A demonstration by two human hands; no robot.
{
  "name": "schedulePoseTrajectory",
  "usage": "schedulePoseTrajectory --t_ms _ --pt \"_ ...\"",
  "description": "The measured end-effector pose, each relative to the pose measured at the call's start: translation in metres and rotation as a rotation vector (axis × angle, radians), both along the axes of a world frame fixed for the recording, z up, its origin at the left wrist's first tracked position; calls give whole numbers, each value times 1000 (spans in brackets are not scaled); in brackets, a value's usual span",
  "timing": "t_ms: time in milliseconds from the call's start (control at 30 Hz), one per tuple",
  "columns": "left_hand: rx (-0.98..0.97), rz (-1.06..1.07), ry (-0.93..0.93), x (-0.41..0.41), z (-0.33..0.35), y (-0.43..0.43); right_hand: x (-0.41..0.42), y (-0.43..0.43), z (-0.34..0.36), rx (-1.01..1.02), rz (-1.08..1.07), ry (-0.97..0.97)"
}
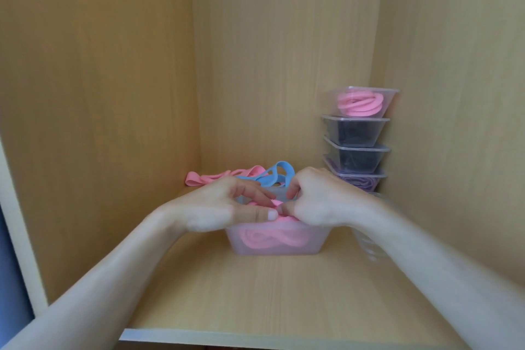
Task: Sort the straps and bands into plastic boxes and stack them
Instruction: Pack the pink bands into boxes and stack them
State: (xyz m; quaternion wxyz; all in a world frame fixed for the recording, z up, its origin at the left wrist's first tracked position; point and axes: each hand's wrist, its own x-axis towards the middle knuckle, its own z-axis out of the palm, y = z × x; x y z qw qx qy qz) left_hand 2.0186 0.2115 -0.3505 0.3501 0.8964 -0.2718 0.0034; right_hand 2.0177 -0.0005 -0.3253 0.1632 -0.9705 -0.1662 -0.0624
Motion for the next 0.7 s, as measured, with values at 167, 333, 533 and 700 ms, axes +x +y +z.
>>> schedulePoseTrajectory --t_ms 167,333,533,700 --pt "-45 -39 8 -4 -2 -2 0 -11 -2 127 28 -35" --pt "58 27 -36 -9 -3 -5 -2 -33 1 241 160 -107" --pt "-11 21 -14 -15 -3 -10 -20 -99 -6 605 183 -222" --pt "42 38 -22 -13 -4 -12 -28 -113 -33 198 -68 -109"
